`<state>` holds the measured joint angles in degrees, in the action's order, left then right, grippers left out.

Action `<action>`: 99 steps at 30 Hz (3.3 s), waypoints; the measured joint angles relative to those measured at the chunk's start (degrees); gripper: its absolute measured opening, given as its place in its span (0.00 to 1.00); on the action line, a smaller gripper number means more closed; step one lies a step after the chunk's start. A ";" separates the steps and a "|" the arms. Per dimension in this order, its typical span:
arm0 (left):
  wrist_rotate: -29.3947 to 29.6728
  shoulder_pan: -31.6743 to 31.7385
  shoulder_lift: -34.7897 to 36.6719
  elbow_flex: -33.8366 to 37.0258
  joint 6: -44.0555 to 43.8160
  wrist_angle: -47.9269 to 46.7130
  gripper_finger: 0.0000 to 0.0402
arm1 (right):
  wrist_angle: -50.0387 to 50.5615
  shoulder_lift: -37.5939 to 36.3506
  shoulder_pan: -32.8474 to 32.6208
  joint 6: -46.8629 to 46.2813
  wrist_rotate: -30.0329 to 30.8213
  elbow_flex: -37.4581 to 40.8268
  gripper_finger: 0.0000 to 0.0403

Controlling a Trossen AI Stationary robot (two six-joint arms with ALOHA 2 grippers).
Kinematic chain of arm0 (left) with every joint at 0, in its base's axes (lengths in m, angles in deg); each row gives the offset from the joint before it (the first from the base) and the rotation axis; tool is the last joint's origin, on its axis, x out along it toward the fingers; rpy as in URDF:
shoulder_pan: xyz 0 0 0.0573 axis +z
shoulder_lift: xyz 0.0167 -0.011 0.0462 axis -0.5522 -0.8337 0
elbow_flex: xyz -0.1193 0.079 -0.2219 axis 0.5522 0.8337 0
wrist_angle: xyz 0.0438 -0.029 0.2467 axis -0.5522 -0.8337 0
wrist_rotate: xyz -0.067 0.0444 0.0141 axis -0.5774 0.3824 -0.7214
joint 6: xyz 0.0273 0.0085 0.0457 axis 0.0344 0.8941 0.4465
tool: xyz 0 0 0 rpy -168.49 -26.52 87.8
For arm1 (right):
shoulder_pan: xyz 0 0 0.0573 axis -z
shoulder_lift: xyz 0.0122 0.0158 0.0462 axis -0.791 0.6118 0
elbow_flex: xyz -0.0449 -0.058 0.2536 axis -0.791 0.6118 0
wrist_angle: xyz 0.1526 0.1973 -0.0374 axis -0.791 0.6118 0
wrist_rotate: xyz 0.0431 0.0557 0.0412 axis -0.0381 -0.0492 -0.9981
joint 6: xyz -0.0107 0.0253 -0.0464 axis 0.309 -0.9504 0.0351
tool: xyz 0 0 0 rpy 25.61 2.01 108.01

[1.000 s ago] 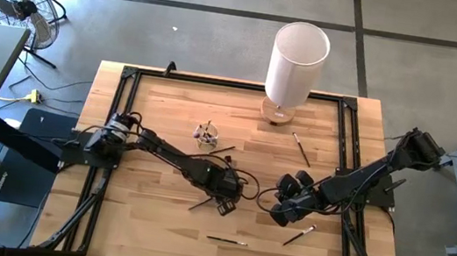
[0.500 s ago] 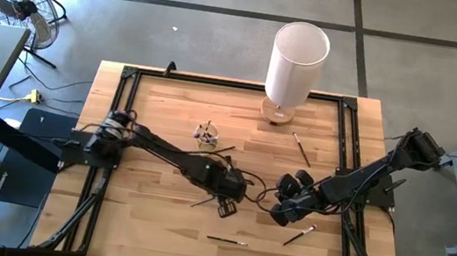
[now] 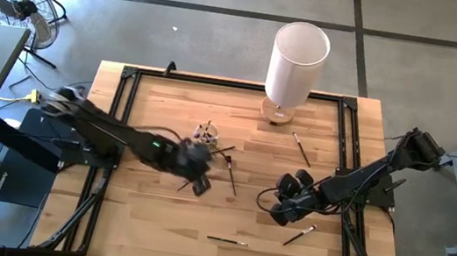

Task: Put items in baskets/containers
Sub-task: Put the black liner brush into the yellow holder, then put the black eyeshadow brush into the yellow holder

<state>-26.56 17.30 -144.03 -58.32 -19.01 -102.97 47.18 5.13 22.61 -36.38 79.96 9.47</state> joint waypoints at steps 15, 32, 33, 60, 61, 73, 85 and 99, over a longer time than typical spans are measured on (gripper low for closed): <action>-5.26 14.11 22.50 40.78 23.31 79.59 0.00 | -4.53 0.00 0.90 -1.62 6.12 -0.04 0.02; -34.93 38.21 16.96 41.25 33.26 77.18 0.00 | -10.08 0.00 12.49 -2.65 5.56 -0.04 0.02; -35.63 38.44 15.73 41.25 33.38 77.18 0.00 | -10.03 0.00 12.92 -2.93 5.52 -0.04 0.02; -42.90 38.32 9.37 34.76 41.84 66.28 0.34 | -9.20 0.00 22.14 1.31 -2.06 -0.04 0.02; -43.62 38.32 10.21 33.48 41.84 65.10 0.35 | -9.01 0.00 22.84 2.10 -2.86 -0.04 0.02; -33.52 38.32 17.24 8.97 41.80 12.50 0.37 | 4.84 0.00 34.55 4.26 -6.56 -0.44 0.02; -31.72 37.06 20.32 4.74 25.52 -9.04 0.37 | 9.61 0.03 49.37 19.66 -11.15 -3.74 0.18; -17.56 20.67 21.31 9.38 5.18 -4.64 0.37 | 8.05 3.99 58.74 37.54 -12.41 -3.69 0.26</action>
<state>-44.13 37.97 -122.72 -48.94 -13.83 -107.61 55.23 9.12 81.35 1.16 67.55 5.78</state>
